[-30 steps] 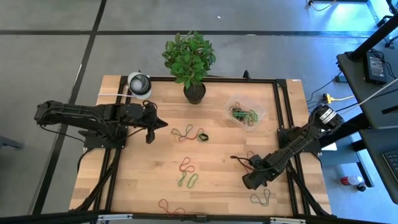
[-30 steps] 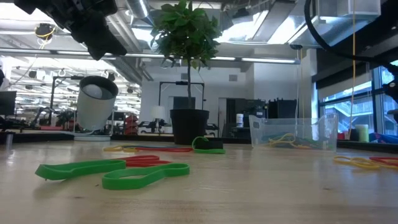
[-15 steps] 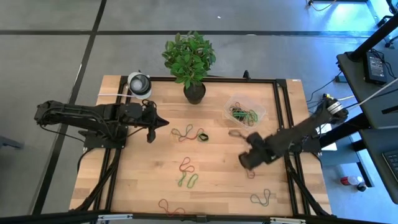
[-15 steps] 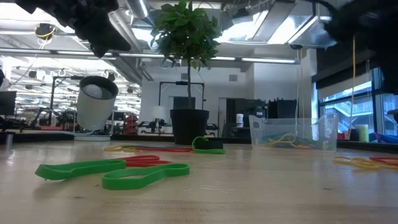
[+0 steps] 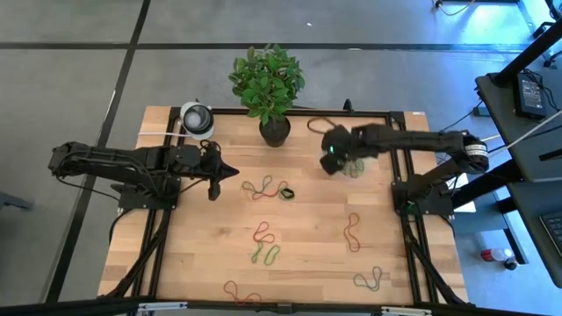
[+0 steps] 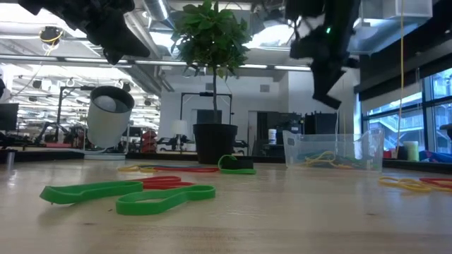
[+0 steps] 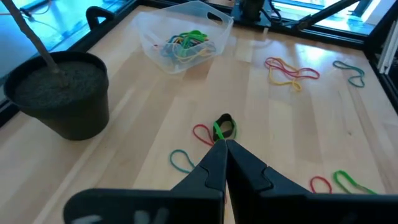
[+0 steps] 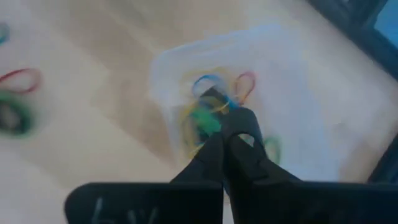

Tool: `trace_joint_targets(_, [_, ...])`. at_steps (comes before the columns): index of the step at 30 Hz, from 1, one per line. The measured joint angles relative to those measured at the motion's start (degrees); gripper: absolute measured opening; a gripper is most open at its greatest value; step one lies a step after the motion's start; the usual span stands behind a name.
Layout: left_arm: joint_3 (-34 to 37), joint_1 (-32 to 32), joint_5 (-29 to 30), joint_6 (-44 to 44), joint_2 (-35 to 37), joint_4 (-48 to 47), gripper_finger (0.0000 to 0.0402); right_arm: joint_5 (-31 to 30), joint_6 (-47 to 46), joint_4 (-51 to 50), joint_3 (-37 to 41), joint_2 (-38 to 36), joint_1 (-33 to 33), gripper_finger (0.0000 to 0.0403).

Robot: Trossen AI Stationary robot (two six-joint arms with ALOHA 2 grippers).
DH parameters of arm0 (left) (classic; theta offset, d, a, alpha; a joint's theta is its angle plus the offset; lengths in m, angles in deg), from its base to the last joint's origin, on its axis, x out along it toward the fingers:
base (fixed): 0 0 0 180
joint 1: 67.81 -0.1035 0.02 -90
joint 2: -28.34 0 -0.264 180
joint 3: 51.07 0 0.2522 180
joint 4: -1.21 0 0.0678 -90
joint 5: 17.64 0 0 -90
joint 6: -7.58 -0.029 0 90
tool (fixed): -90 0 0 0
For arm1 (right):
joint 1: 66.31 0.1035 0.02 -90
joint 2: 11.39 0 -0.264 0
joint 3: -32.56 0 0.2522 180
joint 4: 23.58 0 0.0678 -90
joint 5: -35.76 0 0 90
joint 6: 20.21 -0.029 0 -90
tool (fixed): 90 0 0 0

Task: Pick and place rubber bands into bin
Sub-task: Put the bottom black rubber band into the bin

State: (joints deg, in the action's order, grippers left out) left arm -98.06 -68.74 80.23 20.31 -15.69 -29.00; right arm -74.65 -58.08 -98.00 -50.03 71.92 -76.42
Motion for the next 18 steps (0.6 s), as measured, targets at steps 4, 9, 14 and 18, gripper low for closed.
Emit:
trace_joint_targets(4, [0.0, 0.0, 1.8, 0.0, 0.0, -0.4, 0.0002, 3.9, 8.3, 3.1, 3.6, 1.4, -6.8, 0.0005])
trace_joint_targets(9, [0.0, 0.1, 3.9, 0.0, 0.0, -0.7, 0.0002, 8.1, 11.5, 8.7, 10.9, 1.9, -9.7, 0.0021])
trace_joint_targets(14, [0.0, 0.1, 6.1, 0.0, 0.0, -0.7, 0.0002, 8.1, 11.7, 10.8, 14.6, 2.0, -10.6, 0.0041])
trace_joint_targets(18, [0.0, 0.1, 7.8, 0.0, 0.0, -0.7, 0.0002, 8.1, 12.3, 10.4, 15.1, 1.9, -10.8, 0.0065])
